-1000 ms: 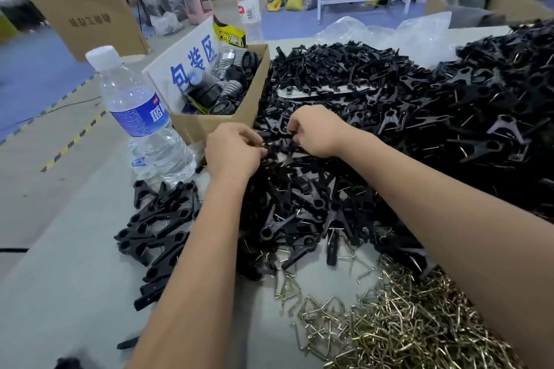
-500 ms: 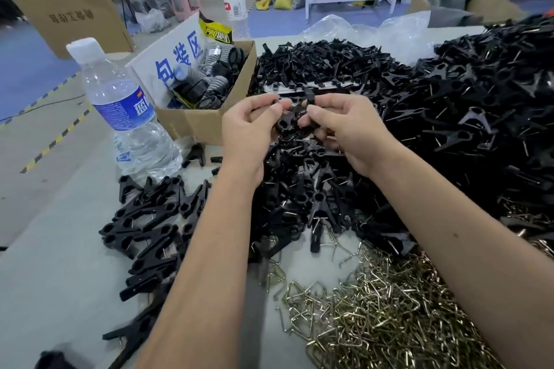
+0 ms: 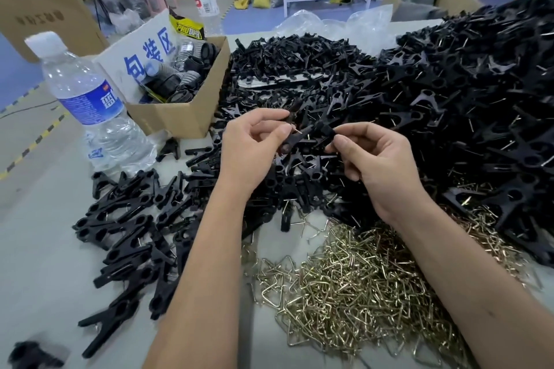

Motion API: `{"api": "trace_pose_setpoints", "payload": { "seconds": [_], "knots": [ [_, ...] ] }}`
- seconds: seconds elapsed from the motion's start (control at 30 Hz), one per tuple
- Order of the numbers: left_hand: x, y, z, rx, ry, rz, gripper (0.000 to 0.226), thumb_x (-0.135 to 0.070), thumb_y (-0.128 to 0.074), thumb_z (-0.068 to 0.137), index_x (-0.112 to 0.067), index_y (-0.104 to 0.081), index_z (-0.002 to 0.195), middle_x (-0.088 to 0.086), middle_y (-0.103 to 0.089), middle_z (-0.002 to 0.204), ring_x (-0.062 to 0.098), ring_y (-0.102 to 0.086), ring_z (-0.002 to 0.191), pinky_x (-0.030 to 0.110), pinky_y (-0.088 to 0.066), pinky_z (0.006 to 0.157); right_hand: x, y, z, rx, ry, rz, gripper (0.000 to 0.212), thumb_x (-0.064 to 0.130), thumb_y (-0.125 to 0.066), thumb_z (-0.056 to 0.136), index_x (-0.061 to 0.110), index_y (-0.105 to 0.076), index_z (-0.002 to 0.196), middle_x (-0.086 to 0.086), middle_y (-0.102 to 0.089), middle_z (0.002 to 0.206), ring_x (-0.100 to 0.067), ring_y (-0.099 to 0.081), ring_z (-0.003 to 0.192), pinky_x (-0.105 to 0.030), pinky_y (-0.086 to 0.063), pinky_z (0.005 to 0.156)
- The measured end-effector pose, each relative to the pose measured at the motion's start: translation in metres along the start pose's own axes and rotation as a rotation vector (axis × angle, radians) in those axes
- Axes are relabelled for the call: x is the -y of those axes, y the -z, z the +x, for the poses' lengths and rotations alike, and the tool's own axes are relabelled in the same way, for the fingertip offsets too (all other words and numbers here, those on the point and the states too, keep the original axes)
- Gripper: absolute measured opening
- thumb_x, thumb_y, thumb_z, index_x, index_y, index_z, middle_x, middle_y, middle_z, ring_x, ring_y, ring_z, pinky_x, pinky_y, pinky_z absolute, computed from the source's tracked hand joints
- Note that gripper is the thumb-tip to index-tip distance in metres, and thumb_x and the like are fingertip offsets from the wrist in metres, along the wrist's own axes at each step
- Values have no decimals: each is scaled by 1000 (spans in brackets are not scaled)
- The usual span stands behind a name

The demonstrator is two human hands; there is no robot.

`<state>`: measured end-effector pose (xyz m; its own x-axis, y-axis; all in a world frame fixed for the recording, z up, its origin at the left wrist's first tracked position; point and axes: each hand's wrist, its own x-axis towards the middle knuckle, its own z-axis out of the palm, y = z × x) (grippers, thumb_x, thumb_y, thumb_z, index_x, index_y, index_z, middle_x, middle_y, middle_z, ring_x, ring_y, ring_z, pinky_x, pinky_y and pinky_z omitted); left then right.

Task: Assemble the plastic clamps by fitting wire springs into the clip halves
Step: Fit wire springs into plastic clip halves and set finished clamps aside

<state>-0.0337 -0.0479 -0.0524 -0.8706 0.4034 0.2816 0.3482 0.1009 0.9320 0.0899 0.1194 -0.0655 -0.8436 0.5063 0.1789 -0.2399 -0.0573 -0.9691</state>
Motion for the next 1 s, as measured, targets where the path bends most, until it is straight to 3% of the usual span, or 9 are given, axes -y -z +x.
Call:
{"api": "trace_pose_setpoints", "payload": {
  "seconds": [0.13,0.27,0.37,0.43,0.57,0.7,0.83,0.93,1.0],
  "knots": [
    [-3,5,1,96,-74,96,9,-28,-74,94,-25,-82,95,-6,-80,84,18,-77,84,47,-63,82,-3,-1,-1,-39,9,-22,7,5,-70,97,10,-74,99,-10,-77,82,-6,-57,57,-19,-41,47],
    [-6,31,35,-217,-16,507,7,-24,-80,88,-27,-79,94,-15,-75,87,7,-71,87,29,-58,84,-5,-5,2,-47,14,-110,7,9,-73,96,15,-76,95,-7,-78,81,-3,-63,61,-17,-42,47],
    [-8,47,58,55,342,876,31,-42,-86,82,-25,-76,106,-9,-67,101,16,-62,96,29,-47,84,-1,-15,13,-22,41,-223,9,10,-77,92,19,-78,92,-4,-78,80,-5,-68,65,-12,-45,52],
    [-10,45,62,183,444,942,38,-44,-88,79,-25,-74,109,-6,-64,105,21,-59,98,31,-47,85,1,-26,24,12,66,-363,9,14,-80,89,23,-79,90,0,-78,79,-6,-70,67,-14,-47,56],
    [-10,37,68,152,475,954,38,-34,-91,78,-17,-74,107,3,-71,109,27,-65,102,37,-54,87,3,-51,46,77,120,-562,5,22,-82,86,24,-80,90,8,-72,70,-2,-61,59,-19,-48,60],
    [-10,38,66,40,443,877,14,-15,-87,82,-23,-76,83,-4,-72,101,18,-62,90,27,-46,76,6,-68,62,101,100,-639,7,22,-80,87,22,-80,94,-1,-77,80,-17,-72,79,-34,-60,82],
    [-8,42,60,-63,384,718,22,-10,-87,82,-25,-72,77,0,-72,95,19,-67,91,27,-50,80,5,-70,71,82,24,-590,8,21,-79,89,23,-79,96,-7,-77,90,-20,-72,97,-38,-56,97],
    [-7,41,58,-146,309,598,22,-12,-84,85,-29,-72,78,-8,-68,84,14,-68,86,23,-51,74,4,-67,69,58,9,-572,8,23,-80,88,25,-80,96,-4,-77,88,-14,-70,97,-33,-55,90],
    [-6,39,58,-177,268,539,27,-11,-82,85,-32,-69,74,-13,-65,79,4,-61,75,17,-45,62,3,-64,66,43,10,-537,6,22,-81,88,26,-79,93,0,-75,78,-8,-67,78,-28,-52,75]
  ]
}}
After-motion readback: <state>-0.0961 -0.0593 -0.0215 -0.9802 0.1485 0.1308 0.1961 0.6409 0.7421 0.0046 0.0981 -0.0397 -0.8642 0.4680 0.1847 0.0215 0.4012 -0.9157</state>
